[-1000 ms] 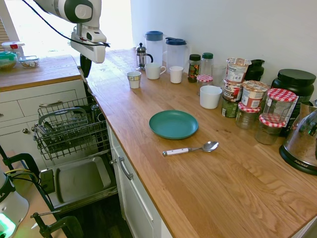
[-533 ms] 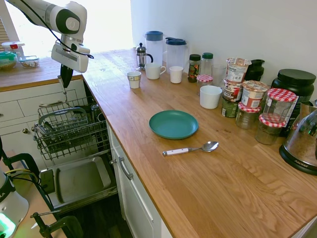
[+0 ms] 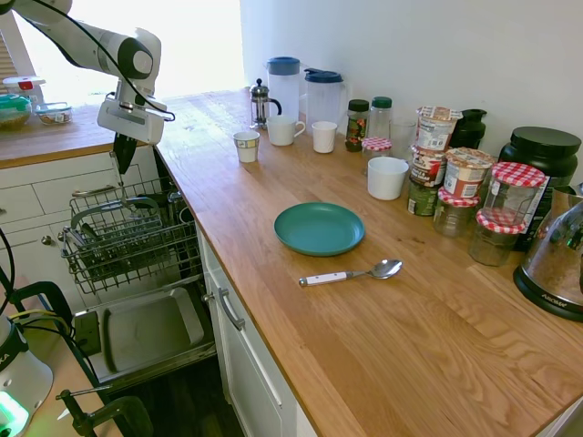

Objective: Put the fork in the dishwasher

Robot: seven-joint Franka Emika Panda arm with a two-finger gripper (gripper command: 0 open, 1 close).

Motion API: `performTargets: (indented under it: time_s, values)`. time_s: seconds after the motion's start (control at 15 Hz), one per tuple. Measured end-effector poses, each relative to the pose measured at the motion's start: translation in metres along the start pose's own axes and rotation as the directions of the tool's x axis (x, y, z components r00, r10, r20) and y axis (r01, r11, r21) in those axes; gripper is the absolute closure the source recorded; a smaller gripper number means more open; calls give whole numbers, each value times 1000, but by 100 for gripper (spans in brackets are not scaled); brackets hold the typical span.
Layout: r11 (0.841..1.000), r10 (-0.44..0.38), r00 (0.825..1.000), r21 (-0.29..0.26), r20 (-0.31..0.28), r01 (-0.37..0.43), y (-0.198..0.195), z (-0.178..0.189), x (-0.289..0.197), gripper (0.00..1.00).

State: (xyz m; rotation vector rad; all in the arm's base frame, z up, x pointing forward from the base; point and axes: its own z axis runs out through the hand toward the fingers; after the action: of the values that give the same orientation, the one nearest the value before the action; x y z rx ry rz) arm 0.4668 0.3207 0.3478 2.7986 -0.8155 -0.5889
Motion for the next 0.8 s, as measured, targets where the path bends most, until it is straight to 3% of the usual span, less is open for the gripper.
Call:
performTargets:
  time_s: [0.47, 0.8]
  values:
    - [997, -3, 1000, -77, 29, 5, -33, 36, 8, 100]
    - [995, 2, 999, -100, 46, 3, -45, 54, 17, 100]
